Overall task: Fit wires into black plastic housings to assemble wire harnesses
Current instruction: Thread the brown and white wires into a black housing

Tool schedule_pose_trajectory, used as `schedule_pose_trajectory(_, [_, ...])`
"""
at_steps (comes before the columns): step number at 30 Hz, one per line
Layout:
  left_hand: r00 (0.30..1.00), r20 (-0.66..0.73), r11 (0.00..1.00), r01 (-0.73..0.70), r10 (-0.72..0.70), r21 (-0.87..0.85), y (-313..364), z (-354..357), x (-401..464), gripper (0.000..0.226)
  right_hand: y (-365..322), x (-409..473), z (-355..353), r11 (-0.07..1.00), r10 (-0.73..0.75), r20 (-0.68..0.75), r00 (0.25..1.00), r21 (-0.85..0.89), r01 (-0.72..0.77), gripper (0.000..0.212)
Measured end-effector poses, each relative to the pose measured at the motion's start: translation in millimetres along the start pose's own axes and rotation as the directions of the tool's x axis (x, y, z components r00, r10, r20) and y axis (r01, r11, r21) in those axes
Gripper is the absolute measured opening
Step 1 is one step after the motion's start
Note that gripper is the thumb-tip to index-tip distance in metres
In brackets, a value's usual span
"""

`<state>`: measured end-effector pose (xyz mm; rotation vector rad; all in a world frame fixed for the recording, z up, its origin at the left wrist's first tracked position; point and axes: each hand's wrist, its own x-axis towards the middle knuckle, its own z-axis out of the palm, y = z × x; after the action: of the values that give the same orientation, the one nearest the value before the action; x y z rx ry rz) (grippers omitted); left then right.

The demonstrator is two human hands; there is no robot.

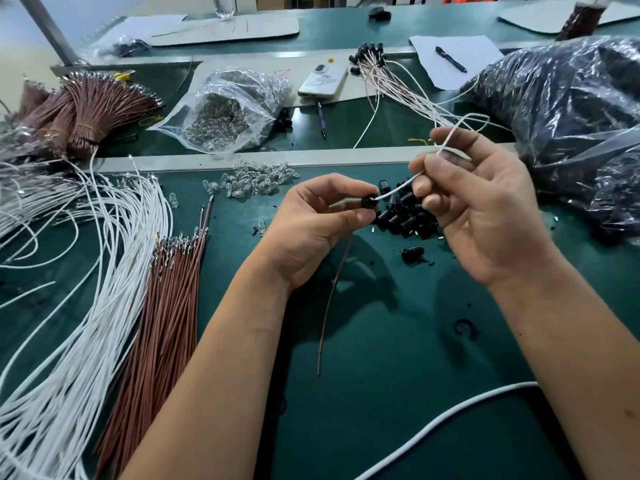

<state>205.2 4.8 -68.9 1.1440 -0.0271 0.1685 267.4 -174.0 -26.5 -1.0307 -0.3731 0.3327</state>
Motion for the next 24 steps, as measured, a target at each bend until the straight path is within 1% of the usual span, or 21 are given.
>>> schedule_pose_trajectory(3, [1.000, 0.003, 1.000, 0.000, 0.000, -0.027, -0.2, 1.0, 0.3, 0.028, 4.5, -3.8, 0.1, 0.997, -0.070, -0.003, 0.998, -0.013, 0.070, 0.032])
schedule_pose_trajectory(9, [0.999, 0.029, 1.000, 0.015, -0.014, -0.027, -1.0, 0.9, 1.2, 0.031, 6.2, -4.6, -1.9, 0.983, -0.172, -0.027, 0.985, -0.073, 0.170, 0.023])
schedule_pose_trajectory(12, [1.000, 0.029, 1.000, 0.008, -0.007, -0.010, -1.2, 0.8, 1.7, 0.032, 6.6, -4.4, -3.1, 0.961, -0.232, -0.037, 0.972, -0.164, 0.223, 0.020])
schedule_pose_trajectory(15, [0.999, 0.045, 1.000, 0.000, 0.000, 0.009, -1.4, -0.4, 1.5, 0.035, 7.4, -3.8, -3.9, 0.925, -0.300, -0.047, 0.953, -0.261, 0.278, 0.023])
schedule_pose_trajectory(21, [0.998, 0.060, 0.995, 0.017, -0.023, 0.098, -2.1, 1.0, 0.7, 0.031, 11.2, -1.7, -4.2, 0.876, -0.368, -0.087, 0.926, -0.368, 0.313, 0.029])
schedule_pose_trajectory(24, [0.998, 0.043, 0.990, 0.029, -0.035, 0.137, -2.7, 0.2, 1.4, 0.027, 14.6, -0.7, -5.6, 0.868, -0.352, -0.073, 0.933, -0.399, 0.296, 0.029])
